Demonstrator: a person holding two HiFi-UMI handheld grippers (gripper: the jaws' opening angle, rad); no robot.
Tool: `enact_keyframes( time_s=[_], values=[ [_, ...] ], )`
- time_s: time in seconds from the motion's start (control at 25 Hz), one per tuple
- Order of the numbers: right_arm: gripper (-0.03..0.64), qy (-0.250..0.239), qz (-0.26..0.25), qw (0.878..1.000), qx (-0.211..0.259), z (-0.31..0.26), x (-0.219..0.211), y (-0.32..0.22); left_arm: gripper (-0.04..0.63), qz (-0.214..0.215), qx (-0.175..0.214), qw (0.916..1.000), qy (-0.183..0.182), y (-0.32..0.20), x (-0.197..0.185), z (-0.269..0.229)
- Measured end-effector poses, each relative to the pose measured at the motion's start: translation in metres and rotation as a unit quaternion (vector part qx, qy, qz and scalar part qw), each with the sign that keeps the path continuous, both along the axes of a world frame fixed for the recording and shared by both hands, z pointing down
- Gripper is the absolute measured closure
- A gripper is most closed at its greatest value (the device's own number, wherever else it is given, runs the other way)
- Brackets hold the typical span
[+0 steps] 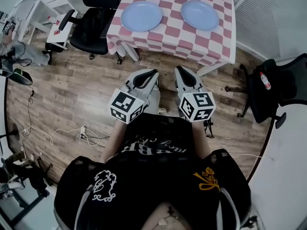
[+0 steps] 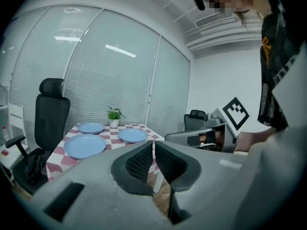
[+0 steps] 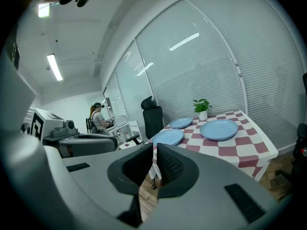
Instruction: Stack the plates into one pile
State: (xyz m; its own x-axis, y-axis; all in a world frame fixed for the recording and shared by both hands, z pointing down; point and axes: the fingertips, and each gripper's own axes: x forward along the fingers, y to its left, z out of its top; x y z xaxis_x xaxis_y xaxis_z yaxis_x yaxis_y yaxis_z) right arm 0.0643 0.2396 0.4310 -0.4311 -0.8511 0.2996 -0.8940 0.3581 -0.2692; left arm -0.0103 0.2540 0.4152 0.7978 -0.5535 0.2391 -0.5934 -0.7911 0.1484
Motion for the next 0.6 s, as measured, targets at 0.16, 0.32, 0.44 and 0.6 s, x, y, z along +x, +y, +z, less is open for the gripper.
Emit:
enact_keyframes(
  time_s=[0.16,0.32,0.44,0.6],
  values=[
    [0.588,0.01,0.002,1.0,-0.012,0.003,0.002,-0.045,0.569,0.003,-0.002,1.0,0.001,-0.05,0.001,0.003],
    [0.586,0.011,0.01,1.0,-0.026,0.006,0.002,-0.097,0.569,0.006,-0.001,1.0,0.005,-0.109,-0.004,-0.001],
    [0.586,0.016,0.017,0.999,-0.036,0.009,0.0,-0.129,0.569,0.007,-0.005,0.9999,0.013,-0.15,-0.008,-0.003],
    [0.586,0.023,0.034,0.998,-0.046,0.01,0.006,-0.167,0.569,0.023,-0.013,0.9994,0.023,-0.197,-0.004,-0.004]
  ],
)
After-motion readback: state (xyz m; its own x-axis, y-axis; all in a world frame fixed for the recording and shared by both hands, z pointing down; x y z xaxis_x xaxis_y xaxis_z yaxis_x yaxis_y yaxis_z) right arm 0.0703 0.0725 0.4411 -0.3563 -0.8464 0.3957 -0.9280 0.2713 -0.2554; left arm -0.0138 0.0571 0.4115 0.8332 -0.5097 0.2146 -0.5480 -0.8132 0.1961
